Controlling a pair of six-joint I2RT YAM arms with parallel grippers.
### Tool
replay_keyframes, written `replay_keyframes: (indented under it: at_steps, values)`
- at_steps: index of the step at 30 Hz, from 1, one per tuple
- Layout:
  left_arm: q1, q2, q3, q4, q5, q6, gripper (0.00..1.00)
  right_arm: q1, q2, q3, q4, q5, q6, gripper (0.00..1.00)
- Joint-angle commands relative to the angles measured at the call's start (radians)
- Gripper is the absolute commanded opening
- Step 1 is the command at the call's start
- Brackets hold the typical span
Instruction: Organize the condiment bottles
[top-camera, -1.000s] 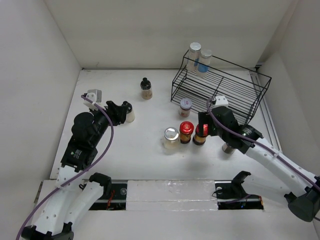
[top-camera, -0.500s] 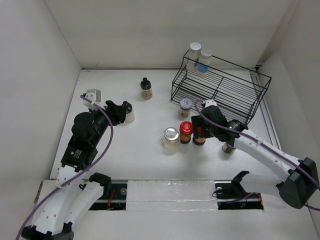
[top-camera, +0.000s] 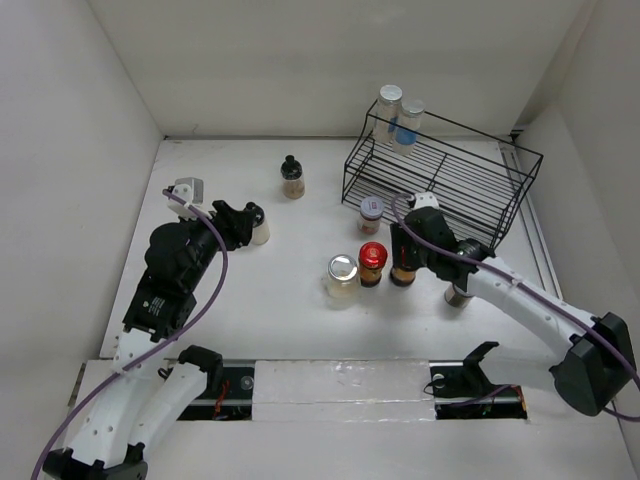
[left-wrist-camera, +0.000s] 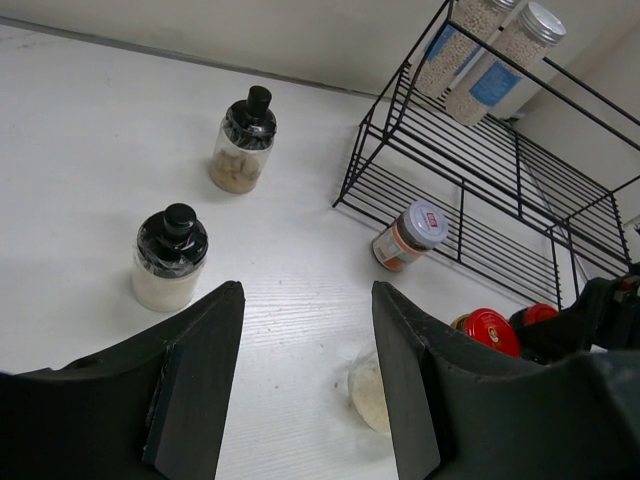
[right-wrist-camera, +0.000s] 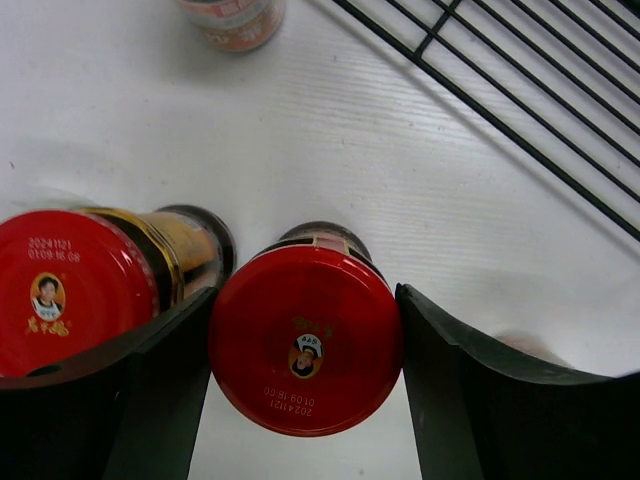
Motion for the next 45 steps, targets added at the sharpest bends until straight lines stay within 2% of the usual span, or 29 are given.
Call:
replay_keyframes:
  at_steps: [1,3,6,11,18,22,26,34,45]
  values:
    - [0.005,0.000,-0.003,0.027,0.010,0.000,0.50,-0.005,-0.095,0.161,-0.035,0.046,-0.039,0.50]
    - [0.005,0.000,-0.003,0.027,0.010,0.009,0.50,-0.005,-0.158,0.233,-0.035,0.046,-0.069,0.49]
    - [0.005,0.000,-0.003,0.027,0.010,0.009,0.50,-0.023,-0.170,0.366,0.020,-0.018,-0.111,0.49]
    - [0.005,0.009,-0.003,0.027,0.010,0.009,0.50,-0.096,-0.077,0.528,0.135,-0.101,-0.151,0.49]
    - [0.005,0.009,0.006,0.025,0.010,0.009,0.50,-0.340,0.145,0.840,0.199,-0.242,-0.187,0.49]
    - [0.005,0.000,0.006,0.025,0.010,0.009,0.50,-0.448,0.343,1.101,0.146,-0.319,-0.198,0.49]
    - [0.005,0.009,0.006,0.025,0.010,0.009,0.50,-0.505,0.492,1.271,0.072,-0.343,-0.218,0.47]
    - [0.005,0.000,0.006,0.025,0.010,0.009,0.50,-0.561,0.638,1.379,0.037,-0.376,-0.227,0.47]
    - [0.005,0.000,0.006,0.025,0.010,0.009,0.50,-0.520,0.667,1.183,0.118,-0.341,-0.255,0.50]
